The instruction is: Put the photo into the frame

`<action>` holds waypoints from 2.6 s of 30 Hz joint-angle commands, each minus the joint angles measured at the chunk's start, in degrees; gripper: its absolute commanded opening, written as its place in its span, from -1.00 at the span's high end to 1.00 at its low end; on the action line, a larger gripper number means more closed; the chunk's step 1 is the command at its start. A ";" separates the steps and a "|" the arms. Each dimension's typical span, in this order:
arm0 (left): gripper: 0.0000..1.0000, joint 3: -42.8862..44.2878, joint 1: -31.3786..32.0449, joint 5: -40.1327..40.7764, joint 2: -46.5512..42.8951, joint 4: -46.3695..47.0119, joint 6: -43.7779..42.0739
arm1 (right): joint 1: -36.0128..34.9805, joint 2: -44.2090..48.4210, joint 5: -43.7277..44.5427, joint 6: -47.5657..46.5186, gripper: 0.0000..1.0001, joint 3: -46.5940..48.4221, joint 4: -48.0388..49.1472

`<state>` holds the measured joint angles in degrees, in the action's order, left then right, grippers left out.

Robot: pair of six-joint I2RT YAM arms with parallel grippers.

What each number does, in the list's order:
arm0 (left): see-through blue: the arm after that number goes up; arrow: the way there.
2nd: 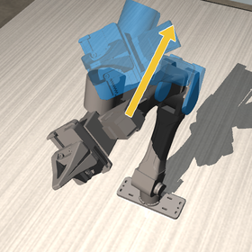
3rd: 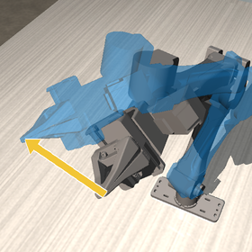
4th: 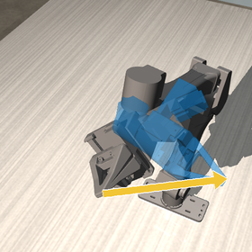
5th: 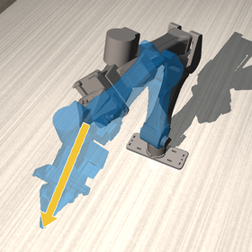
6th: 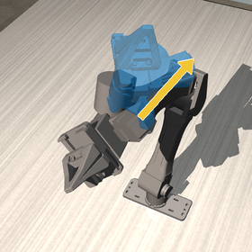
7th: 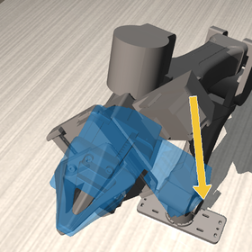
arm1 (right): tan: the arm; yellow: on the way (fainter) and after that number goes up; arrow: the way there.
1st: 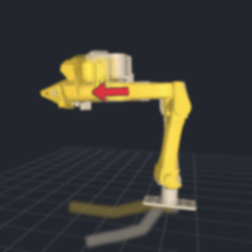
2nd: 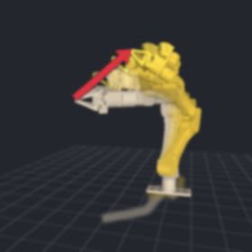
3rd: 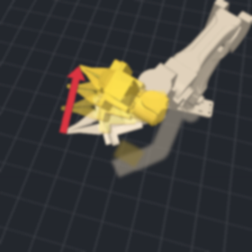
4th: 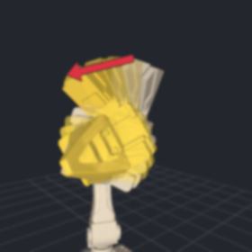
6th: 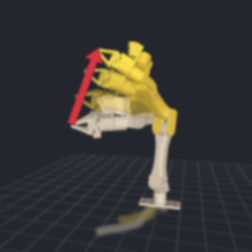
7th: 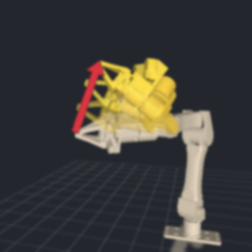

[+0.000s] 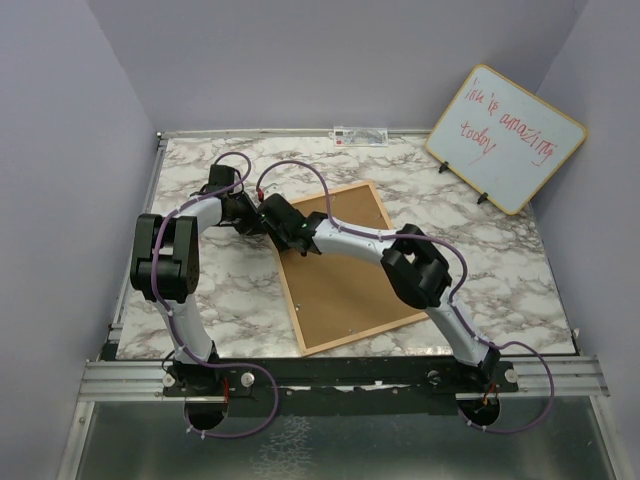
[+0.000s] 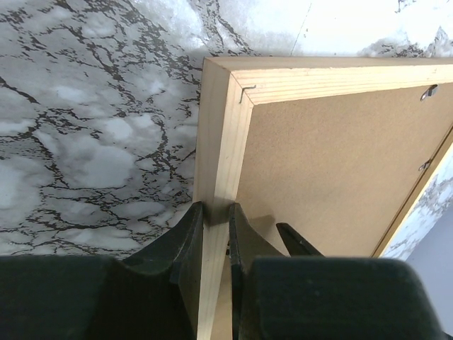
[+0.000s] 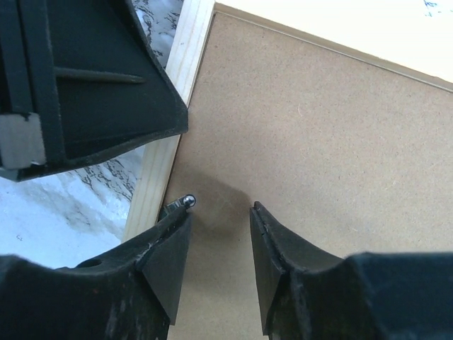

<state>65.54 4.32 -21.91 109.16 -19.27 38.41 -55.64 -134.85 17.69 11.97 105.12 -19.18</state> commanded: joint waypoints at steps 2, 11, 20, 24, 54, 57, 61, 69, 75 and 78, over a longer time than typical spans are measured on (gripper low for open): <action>1.00 -6.30 2.53 9.44 8.83 -6.40 -0.47 | -1.32 -12.98 -5.75 3.74 0.04 -3.12 -5.07; 1.00 -6.73 2.56 9.60 8.58 -6.40 0.25 | -1.28 -15.34 -6.53 7.32 -0.23 -0.13 -7.86; 1.00 -4.53 2.59 8.34 8.31 -6.61 -0.07 | 1.07 -6.31 -6.71 10.21 -0.25 -7.87 -4.21; 1.00 0.47 2.51 7.77 8.01 -8.17 -1.23 | 5.12 4.47 -10.08 11.53 -0.26 -16.87 1.32; -0.16 47.33 10.91 6.45 23.08 -10.18 -22.20 | 31.73 2.20 -25.74 19.59 0.57 -4.69 0.94; -0.08 50.38 12.47 5.91 26.66 -10.19 -23.63 | 32.07 1.60 -26.39 19.67 0.64 -5.27 1.28; 0.07 52.05 14.01 5.62 29.81 -10.18 -25.63 | 32.34 0.39 -27.51 19.31 0.75 -5.52 1.59; 0.30 49.25 16.22 4.42 30.71 -10.18 -29.45 | 32.35 -2.02 -30.01 18.01 0.89 -5.39 2.05; 0.36 48.90 17.06 4.33 31.45 -10.18 -28.70 | 32.35 -3.40 -31.53 18.56 0.92 -4.87 2.62; 0.39 48.90 17.49 4.51 31.96 -10.18 -28.04 | 32.35 -3.90 -32.45 19.12 0.95 -4.82 3.06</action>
<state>115.79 19.73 -15.25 138.45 -26.44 10.39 -22.76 -133.25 -13.17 31.46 101.25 -12.51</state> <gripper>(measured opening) 0.316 0.035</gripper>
